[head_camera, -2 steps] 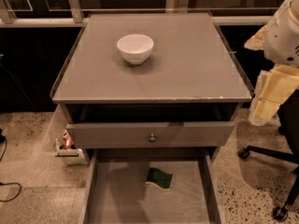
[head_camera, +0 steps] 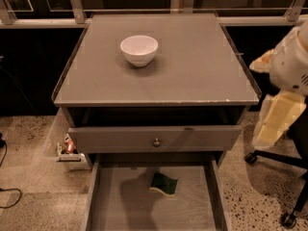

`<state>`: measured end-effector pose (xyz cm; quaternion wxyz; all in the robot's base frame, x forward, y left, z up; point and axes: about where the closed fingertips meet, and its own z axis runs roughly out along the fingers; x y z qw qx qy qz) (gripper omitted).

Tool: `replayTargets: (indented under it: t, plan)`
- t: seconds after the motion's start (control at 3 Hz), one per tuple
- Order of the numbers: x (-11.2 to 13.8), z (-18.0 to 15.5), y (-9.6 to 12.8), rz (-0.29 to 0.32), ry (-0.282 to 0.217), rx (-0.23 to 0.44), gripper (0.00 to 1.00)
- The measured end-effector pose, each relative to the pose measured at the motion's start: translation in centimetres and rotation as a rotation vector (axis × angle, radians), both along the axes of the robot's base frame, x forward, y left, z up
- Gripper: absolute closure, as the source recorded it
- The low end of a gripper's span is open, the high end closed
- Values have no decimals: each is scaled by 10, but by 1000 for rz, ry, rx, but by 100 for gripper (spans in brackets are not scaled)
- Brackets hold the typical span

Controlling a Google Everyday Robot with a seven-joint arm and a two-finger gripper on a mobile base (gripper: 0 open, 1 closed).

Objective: Pick sponge from middle drawer and place on counter

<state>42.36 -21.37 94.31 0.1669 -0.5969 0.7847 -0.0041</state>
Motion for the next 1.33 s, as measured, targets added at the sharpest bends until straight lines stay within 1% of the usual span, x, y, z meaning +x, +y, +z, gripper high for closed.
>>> replayTargets:
  t: [0.33,0.67,1.0,1.33]
  plan:
    - [-22,-48,2,-4,33,60,0]
    - [-42,-104,10,24,30,101,0]
    - [-55,-175,19,55,33,152,0]
    - [-55,-175,19,56,33,152,0]
